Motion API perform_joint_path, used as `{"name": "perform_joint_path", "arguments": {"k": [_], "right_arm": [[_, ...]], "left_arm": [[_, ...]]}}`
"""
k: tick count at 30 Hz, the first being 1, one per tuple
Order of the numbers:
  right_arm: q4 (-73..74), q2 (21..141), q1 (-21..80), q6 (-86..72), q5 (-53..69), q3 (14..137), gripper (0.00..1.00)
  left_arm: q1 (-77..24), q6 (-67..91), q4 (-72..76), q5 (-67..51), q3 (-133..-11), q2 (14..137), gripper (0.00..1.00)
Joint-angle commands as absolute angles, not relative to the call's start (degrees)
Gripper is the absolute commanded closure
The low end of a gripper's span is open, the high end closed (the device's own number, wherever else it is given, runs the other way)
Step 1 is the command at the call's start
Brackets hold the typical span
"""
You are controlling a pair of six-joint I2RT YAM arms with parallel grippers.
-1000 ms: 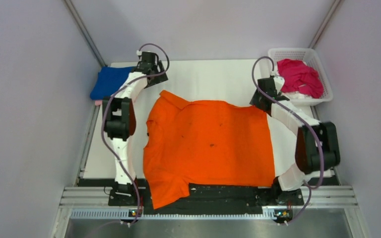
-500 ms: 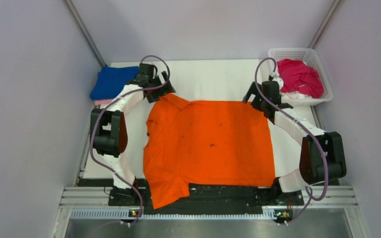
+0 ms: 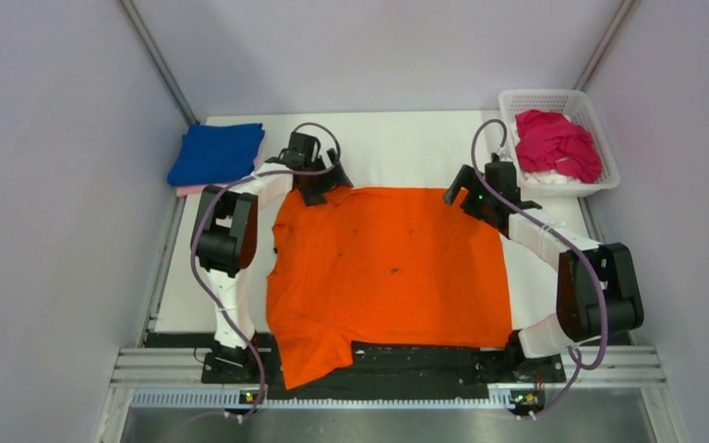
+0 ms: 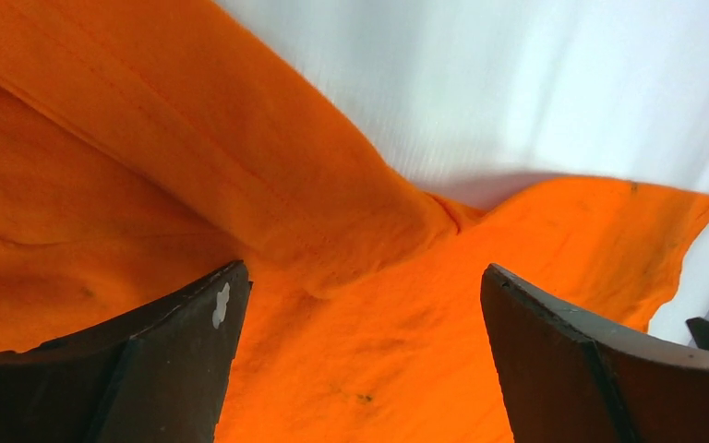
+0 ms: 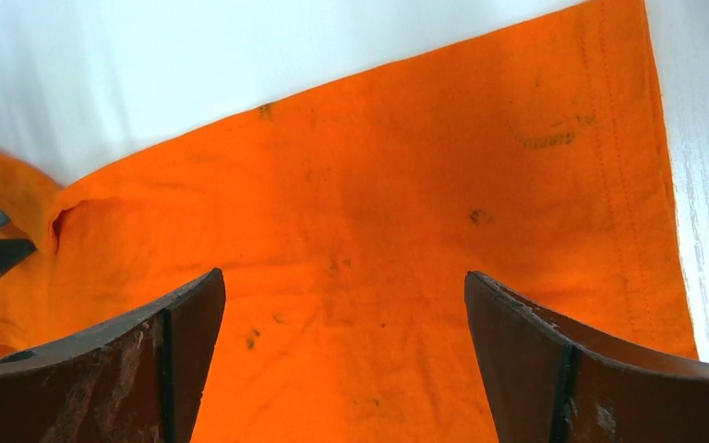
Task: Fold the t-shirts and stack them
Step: Flatten out the tshirt
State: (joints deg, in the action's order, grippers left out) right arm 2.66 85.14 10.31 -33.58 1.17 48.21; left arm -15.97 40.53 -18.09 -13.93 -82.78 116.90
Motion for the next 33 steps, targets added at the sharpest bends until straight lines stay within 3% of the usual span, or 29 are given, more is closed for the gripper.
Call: {"name": "perform_joint_path", "arguments": {"k": [1,9,19,22,25,28,33], "right_arm": [[1.9,85.3,10.0,-33.1,0.6,49.1,0.01],[2.4,87.2,10.1,-32.9,0.7,50.2,0.01],[4.0,88.1,10.1,-32.1,0.6,52.6,0.01],[1.1,88.5,10.7,-26.9,5.9,53.3,0.01],[1.5,91.9,18.5,-9.1,4.7,58.9,0.01],[1.2,98.9,28.2,9.5,-1.2,66.1,0.01],[-2.3,111.0,34.7,20.6,-1.2,78.2,0.01]], "left_arm": [[-15.8,40.9,-16.0,-13.0,-85.8,117.6,0.01],[-15.8,42.8,-10.2,-17.8,-92.1,123.2,0.01],[-15.6,46.7,0.4,-18.6,-110.4,133.8,0.01],[-15.1,48.1,1.8,-19.2,-112.4,134.3,0.01],[-14.9,47.0,2.1,-18.4,-107.2,129.7,0.01],[-14.9,44.7,5.2,-16.2,-93.0,120.6,0.01],[-14.1,40.9,4.8,-11.2,-72.8,104.9,0.01]]}}
